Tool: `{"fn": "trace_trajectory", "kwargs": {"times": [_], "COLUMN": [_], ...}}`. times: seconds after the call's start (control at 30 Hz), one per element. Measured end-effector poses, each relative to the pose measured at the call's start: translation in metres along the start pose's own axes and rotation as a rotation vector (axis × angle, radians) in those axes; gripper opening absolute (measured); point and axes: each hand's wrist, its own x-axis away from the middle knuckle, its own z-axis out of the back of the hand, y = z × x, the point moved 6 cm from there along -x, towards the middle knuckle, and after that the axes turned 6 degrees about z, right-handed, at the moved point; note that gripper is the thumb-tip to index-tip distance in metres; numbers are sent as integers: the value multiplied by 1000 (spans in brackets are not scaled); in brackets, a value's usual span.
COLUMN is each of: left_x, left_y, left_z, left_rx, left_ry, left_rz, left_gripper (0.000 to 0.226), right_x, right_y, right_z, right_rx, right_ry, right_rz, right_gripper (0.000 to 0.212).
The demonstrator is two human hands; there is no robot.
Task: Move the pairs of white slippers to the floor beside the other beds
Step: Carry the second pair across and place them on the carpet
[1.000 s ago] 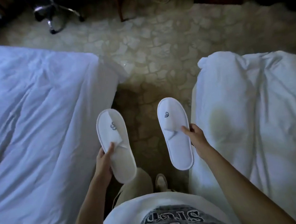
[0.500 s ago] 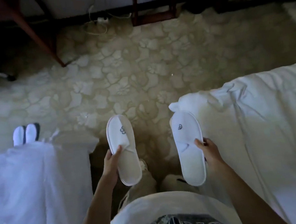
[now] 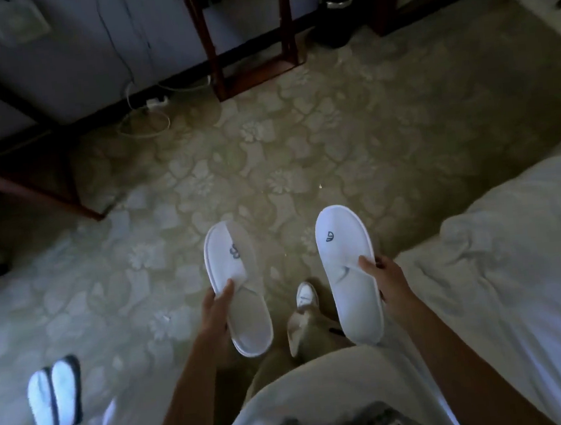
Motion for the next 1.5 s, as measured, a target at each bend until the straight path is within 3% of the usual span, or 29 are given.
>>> {"fn": "trace_trajectory", "kwargs": {"times": [0.13,0.33,0.6,0.77,0.87,1.1,1.37,1.47,1.5], "left_x": [-46,-106,-182,-213,-221,-245,-287,-307,-323], "left_y": [68,155,204,239,252,231,115,80,62], "left_z": [-32,-99,-229,-329,-388,-488,-549,-576,-580], "left_rx": [-73,-143,-450,-637,-679,-656,-523,-453,-442], "left_ry": [-24,-117,-328,-479,-536,-429,-279,-273,-268], "left_rz": [-36,-40,92,50,28,34,185,251,286], "left_gripper": [20,26,37,48,55,58,87,44,42], "right_x": [-54,-123,-149,-164,-186,-288,-445,-503,-524], "right_y": [-71,-140,-127,-129,-142,-155,-132,-110,-97], "right_z": [6,29,105,158,191,267,334,334,330], "right_rx": [-74,-104,-172,-327,-305,-230,-12,72,101], "right_ry": [20,61,330,514,539,484,323,248,218], "right_rz": [29,9,-153,-228,-226,-203,-225,-178,-164], "right_gripper": [34,41,44,44,45,48,42,45,44]}}
